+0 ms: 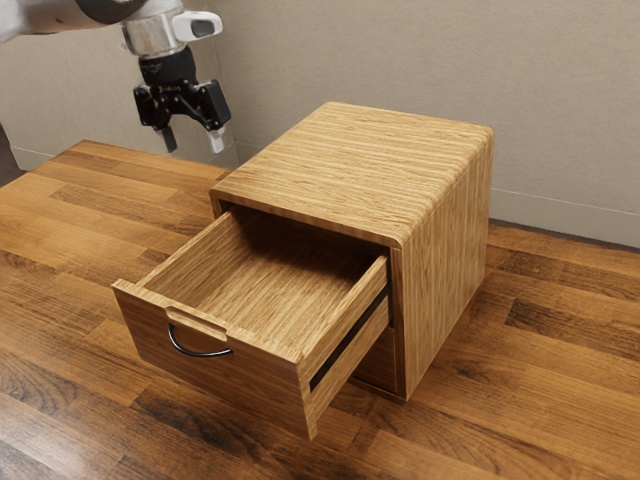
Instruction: Push the drawer handle with one arm to close the drawer
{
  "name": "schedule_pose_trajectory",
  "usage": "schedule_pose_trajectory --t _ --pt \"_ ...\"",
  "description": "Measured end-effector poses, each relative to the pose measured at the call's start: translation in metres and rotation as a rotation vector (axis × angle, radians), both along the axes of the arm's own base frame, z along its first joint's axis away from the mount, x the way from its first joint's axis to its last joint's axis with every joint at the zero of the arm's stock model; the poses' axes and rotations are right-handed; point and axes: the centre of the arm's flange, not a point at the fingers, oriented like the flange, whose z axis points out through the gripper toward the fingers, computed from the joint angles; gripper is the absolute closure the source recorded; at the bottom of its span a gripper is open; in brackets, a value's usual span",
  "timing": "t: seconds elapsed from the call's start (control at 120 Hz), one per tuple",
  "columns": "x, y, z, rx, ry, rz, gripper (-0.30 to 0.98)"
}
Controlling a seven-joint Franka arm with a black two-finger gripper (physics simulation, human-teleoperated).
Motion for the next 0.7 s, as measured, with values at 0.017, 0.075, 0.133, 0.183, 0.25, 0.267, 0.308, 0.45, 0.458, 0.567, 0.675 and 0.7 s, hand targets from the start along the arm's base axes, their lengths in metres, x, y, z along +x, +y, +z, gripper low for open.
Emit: schedule_pose_trajectory --t 0.017,0.075,0.133,0.183,0.25,0.267,0.308,0.45,0.458,0.567,0.675,0.7 --pt "0.000 0.000 0.000 0.000 -0.001 0.001 0.00" --pt "-0.003 -0.001 -0.002 0.002 0.002 0.005 0.00" --pt "-0.029 -0.005 0.005 0.014 -0.005 0.011 0.00" --pt "-0.091 -0.013 0.012 0.050 -0.024 0.023 0.00" --pt "-0.179 -0.052 0.022 0.111 -0.092 -0.013 0.01" --pt "-0.201 -0.058 0.023 0.126 -0.112 -0.015 0.01" --pt "-0.262 -0.067 0.021 0.156 -0.173 -0.005 0.03" --pt "-0.381 -0.114 0.012 0.206 -0.326 -0.018 0.19" --pt "-0.384 -0.116 0.012 0.203 -0.328 -0.019 0.20" --pt "-0.413 -0.165 0.001 0.187 -0.343 -0.071 0.36" --pt "-0.427 -0.191 -0.014 0.147 -0.298 -0.083 0.46" --pt "-0.431 -0.192 -0.019 0.137 -0.282 -0.077 0.47"
